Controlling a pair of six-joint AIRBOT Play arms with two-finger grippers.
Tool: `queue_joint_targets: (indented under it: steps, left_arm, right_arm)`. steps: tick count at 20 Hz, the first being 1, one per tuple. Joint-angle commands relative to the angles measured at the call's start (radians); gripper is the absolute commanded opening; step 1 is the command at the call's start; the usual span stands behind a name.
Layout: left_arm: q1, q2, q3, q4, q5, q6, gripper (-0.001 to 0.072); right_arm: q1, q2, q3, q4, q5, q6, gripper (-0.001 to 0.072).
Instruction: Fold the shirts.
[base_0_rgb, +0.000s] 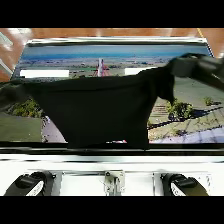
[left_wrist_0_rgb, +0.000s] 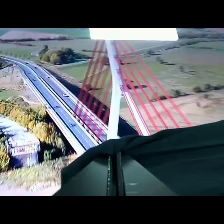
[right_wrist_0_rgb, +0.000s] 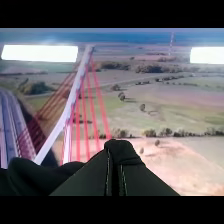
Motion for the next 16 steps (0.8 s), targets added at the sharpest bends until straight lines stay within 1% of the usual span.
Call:
queue_joint_targets:
  steps: [1,2,3,5,7,8,9,10,11,12,13,14,16]
  left_arm:
    - [0.001,-0.22,-0.02,-0.003,0.225,-0.001,0.0044]
    - [0.0,-0.286,-0.02,-0.005,0.251,-0.002,0.0044]
    - [0.0,-0.359,-0.021,-0.022,0.255,-0.004,0.0044]
    - [0.0,-0.502,-0.021,-0.109,0.22,-0.053,0.0046]
    - [0.0,-0.624,-0.021,-0.225,0.15,-0.053,0.0046]
    - [0.0,-0.678,-0.02,-0.274,0.126,-0.053,0.0048]
    - [0.001,-0.717,-0.02,-0.307,0.104,-0.053,0.0084]
    - [0.002,-0.75,-0.019,-0.335,0.071,-0.053,0.0219]
    - [0.008,-0.77,-0.014,-0.338,0.01,-0.049,0.0446]
    - [0.024,-0.78,-0.013,-0.32,-0.074,-0.045,0.0614]
    - [0.045,-0.781,-0.013,-0.289,-0.15,-0.036,0.0612]
    - [0.072,-0.772,-0.013,-0.254,-0.227,-0.002,0.0612]
    - [0.132,-0.728,-0.013,-0.206,-0.33,0.077,0.0611]
  right_arm:
    - [0.001,-0.235,0.0,0.01,-0.253,0.051,0.0067]
    - [0.001,-0.303,0.0,0.018,-0.279,0.066,0.0067]
    - [0.001,-0.369,0.0,0.026,-0.275,0.093,0.0068]
    - [0.001,-0.482,0.0,0.076,-0.205,0.131,0.0068]
    - [0.002,-0.578,0.0,0.15,-0.11,0.132,0.0068]
    - [0.001,-0.614,0.0,0.183,-0.084,0.132,0.0107]
    - [0.001,-0.636,0.0,0.199,-0.073,0.132,0.0252]
    - [0.001,-0.645,0.0,0.208,-0.069,0.132,0.0477]
    - [0.001,-0.642,0.001,0.207,-0.064,0.131,0.0591]
    - [-0.005,-0.633,0.001,0.203,-0.053,0.131,0.0591]
    - [-0.017,-0.616,0.001,0.192,-0.023,0.117,0.0591]
    - [-0.034,-0.597,0.001,0.168,0.021,0.084,0.059]
    - [-0.095,-0.549,0.001,0.072,0.185,0.034,0.0589]
